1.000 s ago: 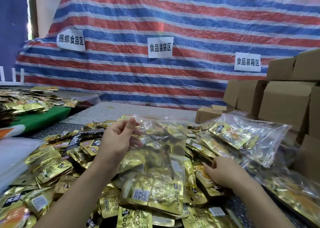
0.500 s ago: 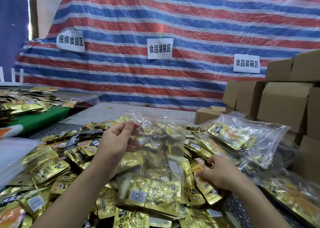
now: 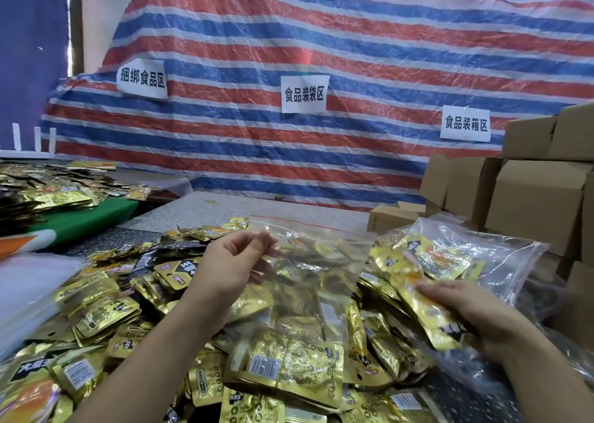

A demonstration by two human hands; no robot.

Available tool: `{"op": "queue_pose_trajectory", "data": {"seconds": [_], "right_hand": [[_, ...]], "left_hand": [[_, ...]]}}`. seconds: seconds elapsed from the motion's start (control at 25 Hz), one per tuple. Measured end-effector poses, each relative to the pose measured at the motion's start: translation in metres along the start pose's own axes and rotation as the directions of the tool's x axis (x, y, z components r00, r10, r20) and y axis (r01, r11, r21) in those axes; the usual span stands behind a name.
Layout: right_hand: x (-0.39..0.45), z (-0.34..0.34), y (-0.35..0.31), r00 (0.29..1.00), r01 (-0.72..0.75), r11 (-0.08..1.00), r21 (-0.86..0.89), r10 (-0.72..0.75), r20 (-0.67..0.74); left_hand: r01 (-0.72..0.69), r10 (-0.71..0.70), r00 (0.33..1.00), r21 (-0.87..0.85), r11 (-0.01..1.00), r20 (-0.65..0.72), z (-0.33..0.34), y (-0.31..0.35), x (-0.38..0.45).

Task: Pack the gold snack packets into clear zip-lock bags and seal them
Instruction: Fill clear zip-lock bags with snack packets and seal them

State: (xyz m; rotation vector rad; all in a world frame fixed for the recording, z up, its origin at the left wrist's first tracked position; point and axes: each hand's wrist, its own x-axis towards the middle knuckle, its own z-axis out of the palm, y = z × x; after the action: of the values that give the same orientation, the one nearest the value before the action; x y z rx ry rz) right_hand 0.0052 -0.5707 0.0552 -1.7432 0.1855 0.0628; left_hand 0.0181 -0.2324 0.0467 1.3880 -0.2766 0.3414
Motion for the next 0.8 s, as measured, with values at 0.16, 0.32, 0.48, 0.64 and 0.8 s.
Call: {"op": "queue_pose_trajectory", "data": {"seconds": [0.16, 0.32, 0.48, 0.64, 0.8], "right_hand": [[0.001, 0.020, -0.022, 0.995, 0.084, 0.835, 0.545, -0.095, -0.009], [-0.014, 0.041, -0.070, 0.933, 0.320, 0.627, 0.711, -0.340, -0.120], [-0.034, 0.075, -0.107, 0.801, 0.516, 0.566, 0.643, -0.585, -0.128], [-0.040, 0.109, -0.110, 0.709, 0.679, 0.630, 0.377, -0.697, -0.111], [-0.039, 0.118, -0.100, 0.619, 0.785, 0.619, 0.010, -0.785, -0.031]], "left_hand": [[-0.028, 0.026, 0.997, 0.021, 0.999, 0.067, 0.003, 0.002, -0.003], [-0.048, 0.042, 0.995, 0.054, 0.997, 0.092, 0.006, 0.003, -0.005], [-0.067, 0.062, 0.994, 0.050, 0.997, 0.087, 0.007, 0.002, -0.006], [-0.078, 0.076, 0.994, 0.022, 0.997, 0.072, 0.007, 0.002, -0.006], [-0.076, 0.076, 0.996, 0.009, 0.997, 0.053, 0.007, 0.003, -0.005]]}}
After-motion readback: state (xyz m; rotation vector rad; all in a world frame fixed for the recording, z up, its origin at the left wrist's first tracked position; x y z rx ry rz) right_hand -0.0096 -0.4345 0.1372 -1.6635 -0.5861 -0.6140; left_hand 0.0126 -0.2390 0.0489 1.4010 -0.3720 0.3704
